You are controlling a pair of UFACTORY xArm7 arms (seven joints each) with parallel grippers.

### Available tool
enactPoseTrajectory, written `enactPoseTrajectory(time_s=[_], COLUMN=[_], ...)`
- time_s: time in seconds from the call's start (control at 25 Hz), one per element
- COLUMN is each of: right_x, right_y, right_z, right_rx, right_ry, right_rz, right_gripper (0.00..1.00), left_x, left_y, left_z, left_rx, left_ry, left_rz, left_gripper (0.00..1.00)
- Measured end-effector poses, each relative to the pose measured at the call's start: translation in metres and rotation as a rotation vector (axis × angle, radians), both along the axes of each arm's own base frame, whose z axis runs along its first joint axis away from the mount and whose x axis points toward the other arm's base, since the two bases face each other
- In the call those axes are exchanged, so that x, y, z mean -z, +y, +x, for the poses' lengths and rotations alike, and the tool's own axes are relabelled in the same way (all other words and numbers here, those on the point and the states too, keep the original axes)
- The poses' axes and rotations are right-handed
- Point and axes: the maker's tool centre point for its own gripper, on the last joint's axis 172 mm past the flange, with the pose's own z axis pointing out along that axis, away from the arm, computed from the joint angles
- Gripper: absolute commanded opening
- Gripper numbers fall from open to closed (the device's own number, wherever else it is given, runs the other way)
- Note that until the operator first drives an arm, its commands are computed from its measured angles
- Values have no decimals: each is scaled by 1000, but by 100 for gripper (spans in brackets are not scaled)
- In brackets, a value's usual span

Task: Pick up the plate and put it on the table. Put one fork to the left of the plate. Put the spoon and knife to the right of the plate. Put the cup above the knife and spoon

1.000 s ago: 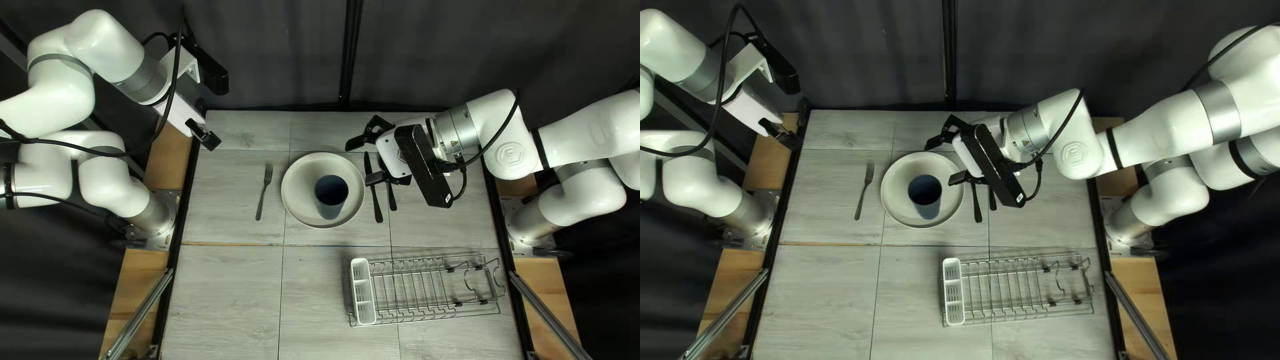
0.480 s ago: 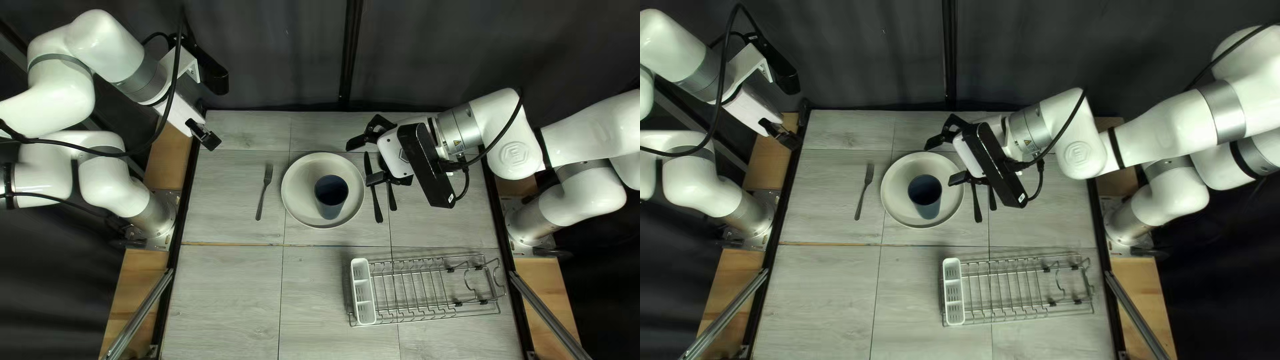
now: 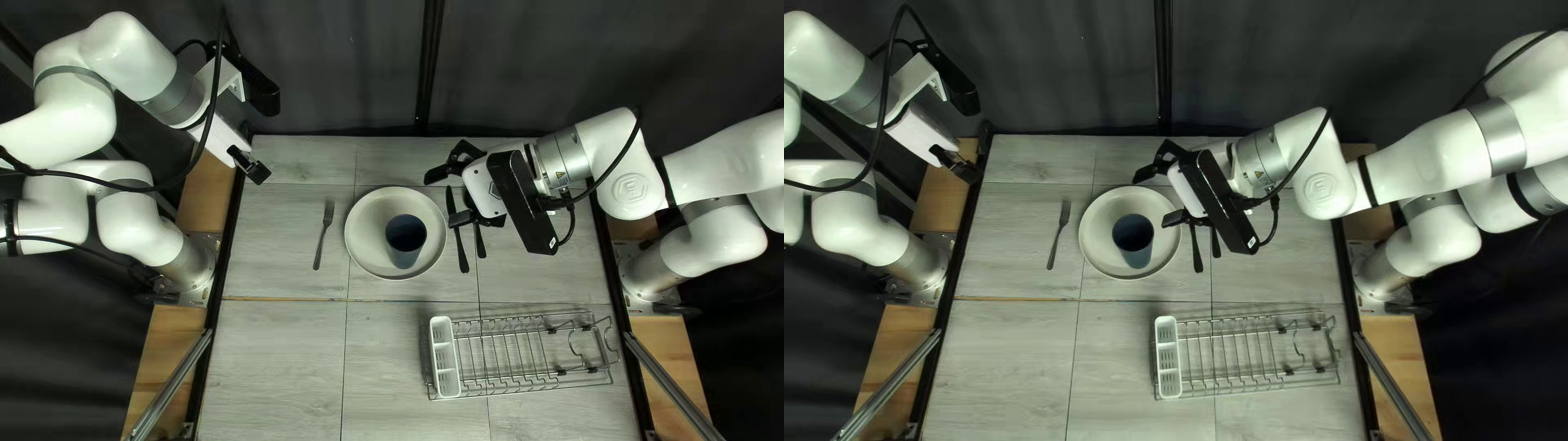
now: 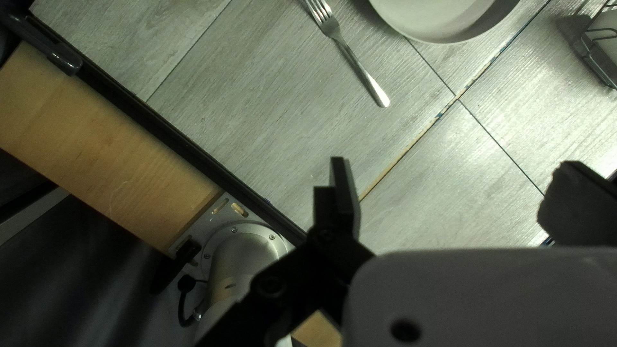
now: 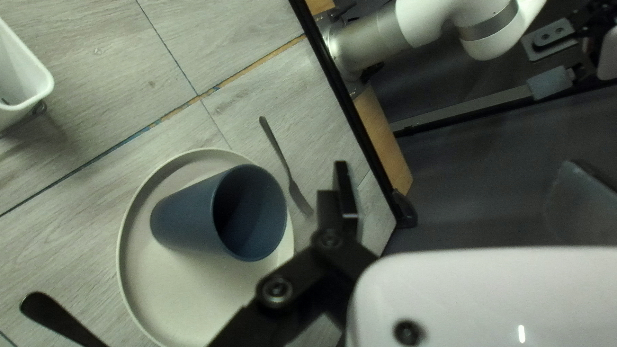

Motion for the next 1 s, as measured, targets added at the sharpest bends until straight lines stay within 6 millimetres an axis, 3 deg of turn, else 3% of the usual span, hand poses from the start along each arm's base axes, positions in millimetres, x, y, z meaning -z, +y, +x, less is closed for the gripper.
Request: enactPoseTrajectory(time_s=[0.68, 0.76, 0.88, 0.92, 1.0], right_x=[-8, -8, 8, 14, 22], right_y=[6, 17, 62, 68, 62], right_z=[-6, -16, -34, -39, -44], right_rx=[-9, -34, -114, -125, -112], right_ry=[-24, -44, -55, -57, -56], right_rz=[-5, -50, -111, -129, -154], right_gripper=[100, 100, 100, 100, 100], left_x=[0, 0, 0, 0, 0], left_y=[0, 0, 0, 0, 0], left_z=[0, 0, 0, 0, 0], left_rx=[0, 0, 0, 0, 0], left_ry=[0, 0, 0, 0, 0], left_rz=[0, 0, 0, 0, 0], left_gripper=[100, 100, 100, 100, 100])
